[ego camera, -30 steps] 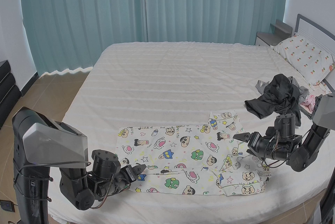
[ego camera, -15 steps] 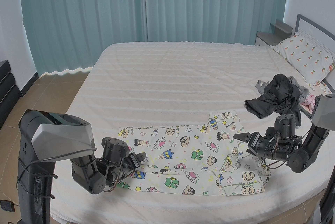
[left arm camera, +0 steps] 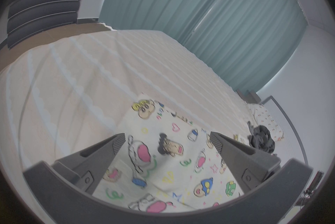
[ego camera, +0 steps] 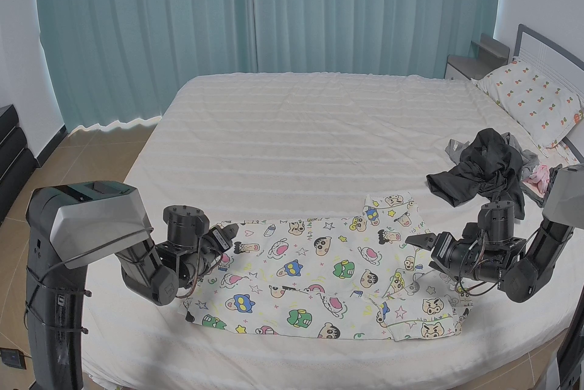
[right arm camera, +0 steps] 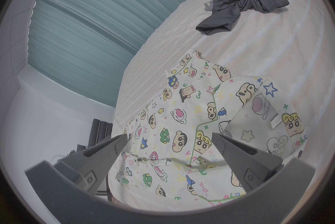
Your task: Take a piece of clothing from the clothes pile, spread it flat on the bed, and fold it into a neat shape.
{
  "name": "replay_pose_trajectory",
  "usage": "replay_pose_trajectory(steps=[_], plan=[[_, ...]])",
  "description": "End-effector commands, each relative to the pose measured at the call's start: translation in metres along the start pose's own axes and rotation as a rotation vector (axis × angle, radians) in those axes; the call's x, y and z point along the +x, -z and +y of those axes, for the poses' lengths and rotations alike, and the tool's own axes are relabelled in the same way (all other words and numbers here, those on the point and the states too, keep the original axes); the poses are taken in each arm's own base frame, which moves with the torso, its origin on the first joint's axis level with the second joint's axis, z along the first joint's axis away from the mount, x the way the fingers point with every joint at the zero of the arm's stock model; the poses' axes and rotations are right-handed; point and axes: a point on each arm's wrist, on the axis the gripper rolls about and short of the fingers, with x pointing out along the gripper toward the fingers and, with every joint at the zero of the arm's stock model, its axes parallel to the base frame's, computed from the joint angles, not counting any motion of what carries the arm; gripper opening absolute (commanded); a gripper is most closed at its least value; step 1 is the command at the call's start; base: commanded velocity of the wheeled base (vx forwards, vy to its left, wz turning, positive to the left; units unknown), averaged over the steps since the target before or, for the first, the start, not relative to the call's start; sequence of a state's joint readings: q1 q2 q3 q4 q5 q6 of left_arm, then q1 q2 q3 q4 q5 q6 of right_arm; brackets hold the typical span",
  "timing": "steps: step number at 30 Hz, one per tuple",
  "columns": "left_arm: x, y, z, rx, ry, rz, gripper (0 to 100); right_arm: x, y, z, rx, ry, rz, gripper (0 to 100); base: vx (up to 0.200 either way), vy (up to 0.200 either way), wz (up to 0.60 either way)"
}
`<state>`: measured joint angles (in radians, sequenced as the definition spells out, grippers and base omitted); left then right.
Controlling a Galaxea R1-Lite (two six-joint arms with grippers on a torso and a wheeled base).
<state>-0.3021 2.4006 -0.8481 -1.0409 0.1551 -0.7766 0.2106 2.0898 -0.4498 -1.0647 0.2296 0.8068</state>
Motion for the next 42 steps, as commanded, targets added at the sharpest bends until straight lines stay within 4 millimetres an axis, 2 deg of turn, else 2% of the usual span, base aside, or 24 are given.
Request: replay_pose_trajectory(steps=[1, 9, 10, 14, 25, 31, 42], plan=[[-0.009, -0.01, 0.013, -0.011, -0.029, 0.025, 100, 0.0, 0.0, 0.0, 0.0, 0.0, 0.002, 100, 0.0, 0.0, 0.0], [-0.023, -0.02, 0.043, 0.121, 0.054, 0.217, 100, 0.0, 0.004, -0.001, -0.001, 0.005, 0.016, 100, 0.0, 0.0, 0.0], [-0.028, -0.023, 0.052, 0.165, 0.089, 0.276, 100, 0.0, 0.004, -0.001, -0.001, 0.005, 0.016, 100, 0.0, 0.0, 0.0], [-0.034, -0.023, 0.06, 0.251, 0.185, 0.355, 100, 0.0, 0.004, -0.001, -0.002, 0.005, 0.016, 100, 0.0, 0.0, 0.0], [-0.028, 0.001, 0.079, 0.504, 0.244, 0.466, 100, -0.001, 0.005, -0.001, -0.003, 0.007, 0.02, 100, 0.0, 0.0, 0.0], [-0.023, 0.004, 0.081, 0.529, 0.251, 0.472, 100, -0.001, 0.005, -0.001, -0.003, 0.007, 0.02, 100, 0.0, 0.0, 0.0], [-0.026, 0.006, 0.082, 0.527, 0.252, 0.479, 100, 0.002, 0.007, -0.004, -0.016, 0.017, 0.027, 100, 0.0, 0.0, 0.0]])
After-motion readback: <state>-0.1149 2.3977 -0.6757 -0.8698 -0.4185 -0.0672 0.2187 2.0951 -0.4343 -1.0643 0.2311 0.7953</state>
